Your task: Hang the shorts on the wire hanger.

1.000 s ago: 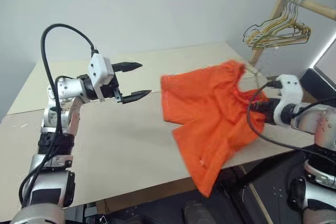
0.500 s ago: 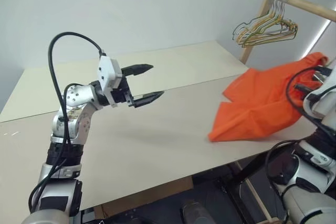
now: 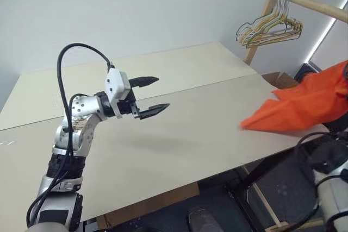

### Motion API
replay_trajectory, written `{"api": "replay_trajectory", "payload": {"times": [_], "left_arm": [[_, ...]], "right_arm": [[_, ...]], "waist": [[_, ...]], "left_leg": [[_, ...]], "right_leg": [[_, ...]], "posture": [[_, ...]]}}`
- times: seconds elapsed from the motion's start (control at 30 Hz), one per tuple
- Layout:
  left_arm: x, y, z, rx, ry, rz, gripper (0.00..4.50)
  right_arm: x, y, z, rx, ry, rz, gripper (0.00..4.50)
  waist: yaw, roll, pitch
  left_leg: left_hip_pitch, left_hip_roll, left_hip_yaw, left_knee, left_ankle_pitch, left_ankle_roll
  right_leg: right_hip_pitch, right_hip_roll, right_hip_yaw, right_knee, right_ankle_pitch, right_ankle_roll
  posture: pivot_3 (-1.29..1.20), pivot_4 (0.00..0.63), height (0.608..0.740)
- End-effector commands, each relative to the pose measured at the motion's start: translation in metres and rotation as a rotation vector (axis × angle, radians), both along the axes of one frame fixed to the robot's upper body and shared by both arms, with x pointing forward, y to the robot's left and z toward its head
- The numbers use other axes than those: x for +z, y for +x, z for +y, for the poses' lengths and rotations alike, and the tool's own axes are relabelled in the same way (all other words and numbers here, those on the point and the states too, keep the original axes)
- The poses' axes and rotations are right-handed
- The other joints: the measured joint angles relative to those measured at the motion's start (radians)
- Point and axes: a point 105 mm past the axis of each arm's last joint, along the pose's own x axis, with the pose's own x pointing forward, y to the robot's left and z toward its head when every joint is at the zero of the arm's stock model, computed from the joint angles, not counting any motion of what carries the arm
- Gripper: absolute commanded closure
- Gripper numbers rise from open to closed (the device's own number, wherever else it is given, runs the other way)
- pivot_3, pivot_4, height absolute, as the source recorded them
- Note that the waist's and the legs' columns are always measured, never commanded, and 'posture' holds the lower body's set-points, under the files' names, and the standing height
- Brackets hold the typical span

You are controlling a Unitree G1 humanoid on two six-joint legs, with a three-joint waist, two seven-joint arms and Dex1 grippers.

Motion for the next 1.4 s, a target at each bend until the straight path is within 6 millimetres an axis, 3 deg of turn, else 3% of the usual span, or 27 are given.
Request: {"api": "replay_trajectory", "payload": {"times": [0.03, 0.2, 0.5, 0.73, 0.87, 1.2, 1.4], "left_arm": [[0.012, 0.000, -0.002, -0.016, 0.009, -0.055, 0.06], [0.008, 0.000, -0.002, -0.018, 0.018, -0.049, 0.06], [0.009, -0.003, -0.002, -0.034, 0.013, -0.053, 0.06], [0.028, -0.027, -0.002, -0.195, -0.146, -0.082, 0.06], [0.038, -0.032, -0.002, -0.223, -0.231, -0.100, 0.00], [0.039, -0.034, -0.005, -0.222, -0.250, -0.112, 0.00], [0.036, -0.033, -0.007, -0.203, -0.239, -0.123, 0.00]], "right_arm": [[0.023, 0.007, -0.009, 0.005, 0.008, -0.122, 4.50], [0.017, 0.011, -0.016, -0.006, 0.090, -0.172, 4.50], [0.000, 0.017, -0.009, -0.016, 0.216, -0.166, 4.50], [-0.017, 0.015, -0.008, -0.063, 0.195, -0.062, 4.50], [-0.022, 0.019, -0.002, -0.046, 0.204, -0.039, 3.36], [-0.024, 0.021, 0.002, -0.057, 0.144, 0.021, 0.01], [-0.005, 0.020, 0.004, -0.165, -0.003, 0.058, 0.01]], "waist": [[-0.002, 0.000, 0.000], [-0.012, 0.001, 0.000], [-0.023, 0.001, 0.001], [-0.021, 0.001, 0.001], [-0.022, 0.001, 0.001], [-0.021, 0.001, 0.001], [-0.021, 0.001, 0.001]], "left_leg": [[0.000, 0.000, 0.000, 0.000, 0.000, 0.000], [0.001, 0.000, 0.001, -0.001, 0.000, 0.000], [0.003, 0.000, 0.002, -0.002, 0.000, 0.000], [0.012, 0.000, 0.002, -0.004, -0.001, 0.001], [0.012, 0.000, 0.002, -0.004, -0.001, 0.001], [0.013, 0.000, 0.002, -0.003, -0.001, 0.001], [0.013, 0.000, 0.002, -0.003, -0.001, 0.001]], "right_leg": [[0.000, 0.000, 0.000, 0.000, 0.000, 0.000], [0.001, 0.000, 0.001, -0.001, 0.000, 0.000], [0.004, 0.000, 0.002, -0.003, 0.000, 0.001], [0.016, 0.000, 0.001, -0.009, -0.001, 0.002], [0.016, 0.000, 0.001, -0.009, -0.001, 0.002], [0.017, 0.000, 0.001, -0.009, -0.001, 0.002], [0.017, 0.000, 0.001, -0.008, -0.001, 0.002]], "posture": [[-0.31, 0.000, 0.740], [-0.31, 0.000, 0.740], [-0.30, 0.000, 0.740], [-0.31, 0.000, 0.740], [-0.30, 0.000, 0.740], [-0.29, 0.000, 0.740], [-0.29, 0.000, 0.740]]}}
